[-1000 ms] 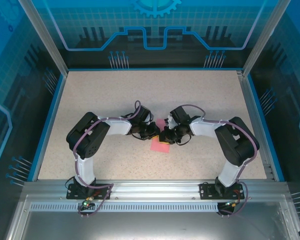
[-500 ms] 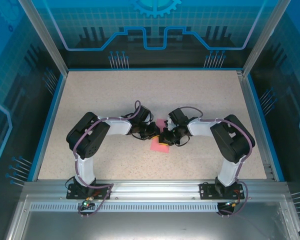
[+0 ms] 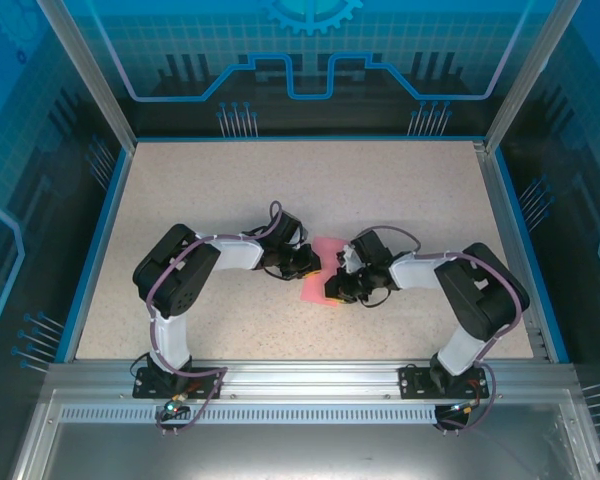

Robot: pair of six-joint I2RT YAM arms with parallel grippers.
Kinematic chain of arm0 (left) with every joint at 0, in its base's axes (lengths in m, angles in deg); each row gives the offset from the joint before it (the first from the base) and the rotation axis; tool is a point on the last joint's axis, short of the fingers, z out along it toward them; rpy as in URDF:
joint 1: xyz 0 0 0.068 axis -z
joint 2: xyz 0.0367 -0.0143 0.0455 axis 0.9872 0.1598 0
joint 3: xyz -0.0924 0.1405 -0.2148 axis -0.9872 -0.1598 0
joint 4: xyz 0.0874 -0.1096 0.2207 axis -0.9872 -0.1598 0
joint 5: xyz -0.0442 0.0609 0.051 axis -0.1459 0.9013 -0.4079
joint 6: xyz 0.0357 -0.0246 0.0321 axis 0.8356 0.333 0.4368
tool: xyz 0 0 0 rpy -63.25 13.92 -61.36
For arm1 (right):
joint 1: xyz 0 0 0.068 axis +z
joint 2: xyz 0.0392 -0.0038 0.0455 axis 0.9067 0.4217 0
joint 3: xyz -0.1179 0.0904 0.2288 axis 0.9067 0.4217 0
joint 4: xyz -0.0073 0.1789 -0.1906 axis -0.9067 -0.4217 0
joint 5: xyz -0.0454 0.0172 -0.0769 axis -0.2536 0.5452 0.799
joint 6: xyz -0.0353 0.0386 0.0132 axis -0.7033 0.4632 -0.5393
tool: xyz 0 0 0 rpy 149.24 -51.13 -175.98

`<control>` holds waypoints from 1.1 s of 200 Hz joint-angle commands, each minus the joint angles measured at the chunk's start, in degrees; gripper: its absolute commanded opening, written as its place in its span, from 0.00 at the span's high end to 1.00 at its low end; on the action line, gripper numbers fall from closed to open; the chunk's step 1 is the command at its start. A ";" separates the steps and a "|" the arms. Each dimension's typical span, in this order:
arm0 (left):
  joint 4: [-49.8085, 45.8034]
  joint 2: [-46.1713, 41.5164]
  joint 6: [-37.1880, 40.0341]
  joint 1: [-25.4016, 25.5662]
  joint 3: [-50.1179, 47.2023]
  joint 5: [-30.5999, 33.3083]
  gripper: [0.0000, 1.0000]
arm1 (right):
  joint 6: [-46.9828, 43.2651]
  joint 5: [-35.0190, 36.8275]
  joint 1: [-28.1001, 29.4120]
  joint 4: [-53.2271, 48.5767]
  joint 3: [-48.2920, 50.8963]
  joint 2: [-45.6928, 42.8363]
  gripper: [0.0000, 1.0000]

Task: Fold a paper plane with a square sheet of paper (pick it up from the middle)
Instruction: Turn over the paper at the center of the table.

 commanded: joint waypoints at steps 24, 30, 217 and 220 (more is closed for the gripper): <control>-5.26 3.79 1.21 0.33 -1.35 4.82 0.86 | -0.80 -0.33 -1.06 -9.16 4.99 -2.39 0.84; -5.23 3.83 1.22 0.27 -1.34 4.75 0.86 | -1.18 -0.15 -1.08 -9.87 4.79 -2.75 0.84; -7.08 -1.25 2.97 0.74 1.35 3.30 0.81 | 1.09 2.13 -8.42 -6.87 -5.19 0.17 0.63; -7.11 -1.25 2.98 0.70 1.23 3.33 0.81 | 1.07 2.09 -8.36 -6.73 -5.22 0.37 0.63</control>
